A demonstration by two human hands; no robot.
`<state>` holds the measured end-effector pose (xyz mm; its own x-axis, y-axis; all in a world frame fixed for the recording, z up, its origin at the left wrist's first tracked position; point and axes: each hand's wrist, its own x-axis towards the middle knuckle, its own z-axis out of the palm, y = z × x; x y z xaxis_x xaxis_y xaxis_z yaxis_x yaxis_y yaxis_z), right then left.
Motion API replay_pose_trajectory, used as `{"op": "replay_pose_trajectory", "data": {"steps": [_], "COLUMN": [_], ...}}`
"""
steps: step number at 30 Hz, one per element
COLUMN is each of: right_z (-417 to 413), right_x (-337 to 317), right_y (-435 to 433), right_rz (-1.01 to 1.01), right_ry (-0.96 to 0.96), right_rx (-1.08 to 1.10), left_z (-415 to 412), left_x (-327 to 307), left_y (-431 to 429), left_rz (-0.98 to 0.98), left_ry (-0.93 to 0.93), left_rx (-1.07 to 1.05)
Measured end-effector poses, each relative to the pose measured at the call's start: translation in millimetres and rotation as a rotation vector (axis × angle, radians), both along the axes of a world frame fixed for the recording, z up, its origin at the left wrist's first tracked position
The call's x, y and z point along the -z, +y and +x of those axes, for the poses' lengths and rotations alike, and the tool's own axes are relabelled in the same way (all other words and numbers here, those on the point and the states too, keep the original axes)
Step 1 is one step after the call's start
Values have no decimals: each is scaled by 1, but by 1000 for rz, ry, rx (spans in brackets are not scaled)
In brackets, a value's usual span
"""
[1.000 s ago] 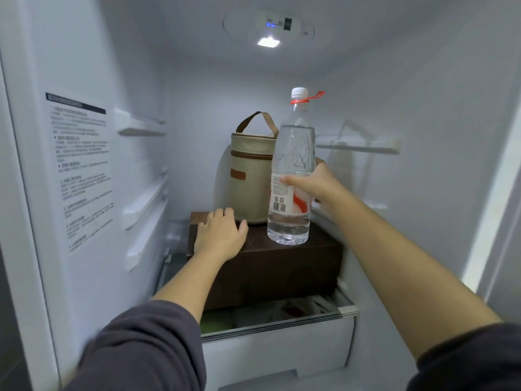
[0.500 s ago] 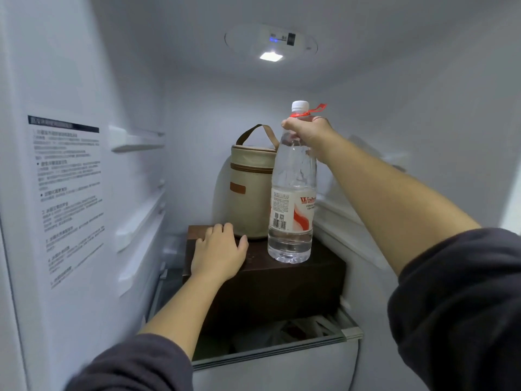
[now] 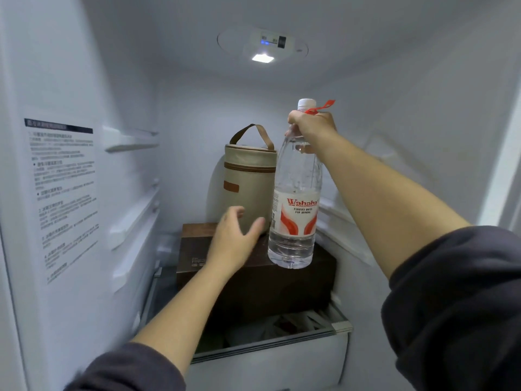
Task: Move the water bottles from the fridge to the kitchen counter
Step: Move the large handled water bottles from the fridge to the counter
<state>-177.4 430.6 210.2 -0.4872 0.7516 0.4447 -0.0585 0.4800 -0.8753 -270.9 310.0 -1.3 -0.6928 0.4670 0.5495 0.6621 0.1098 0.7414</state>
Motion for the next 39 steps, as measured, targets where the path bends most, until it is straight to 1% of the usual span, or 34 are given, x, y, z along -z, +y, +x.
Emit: {"op": "replay_pose_trajectory", "data": {"steps": [3,5,8,12,14,20,23,25,27,28,29,30,32,34,35,36,39], "right_z": [2,5,13,35,50,99,123,133,141,146,150,155,159,159,159,159,164], "right_x": [1,3,6,12,13,20,41,69,102,118,132,144,159,166,168,173,189], "right_y": [1,2,3,-10,-18,-43,-57,-70,-81,-83,-86,-88,-93,-100,-103,-105,-105], "right_rz": [19,42,64,95,97,8,-15,-19,-83,-124,-160,-182,-182,-179,-171,-151,-51], "right_ry": [16,21,59,164,175,161,138,187,262,295,318,328,338,352,352,343,274], "right_rx": [13,32,39,-10,-41,-253,-387,-362,-285,-265,-257,-258,-256,-249,-234,-218,-279], "left_z": [28,35,35,43,52,86,100,107,112,113,114,115,121,128,132,134,132], "left_x": [-6,-5,7,5,2,10,30,52,79,94,108,123,149,167,171,173,175], "left_y": [24,38,50,46,37,-6,-34,-55,-76,-87,-95,-102,-108,-104,-101,-98,-93], "left_rz": [41,52,81,107,100,81,66,40,20,47,115,199,326,403,460,529,662], "left_ry": [-163,-214,-195,-183,-155,-117,-142,-203,-274,-331,-427,-578,-994,-1411,-1554,-1639,-1716], "left_rx": [337,474,496,440,397,395,474,562,632,640,636,623,648,731,761,760,661]}}
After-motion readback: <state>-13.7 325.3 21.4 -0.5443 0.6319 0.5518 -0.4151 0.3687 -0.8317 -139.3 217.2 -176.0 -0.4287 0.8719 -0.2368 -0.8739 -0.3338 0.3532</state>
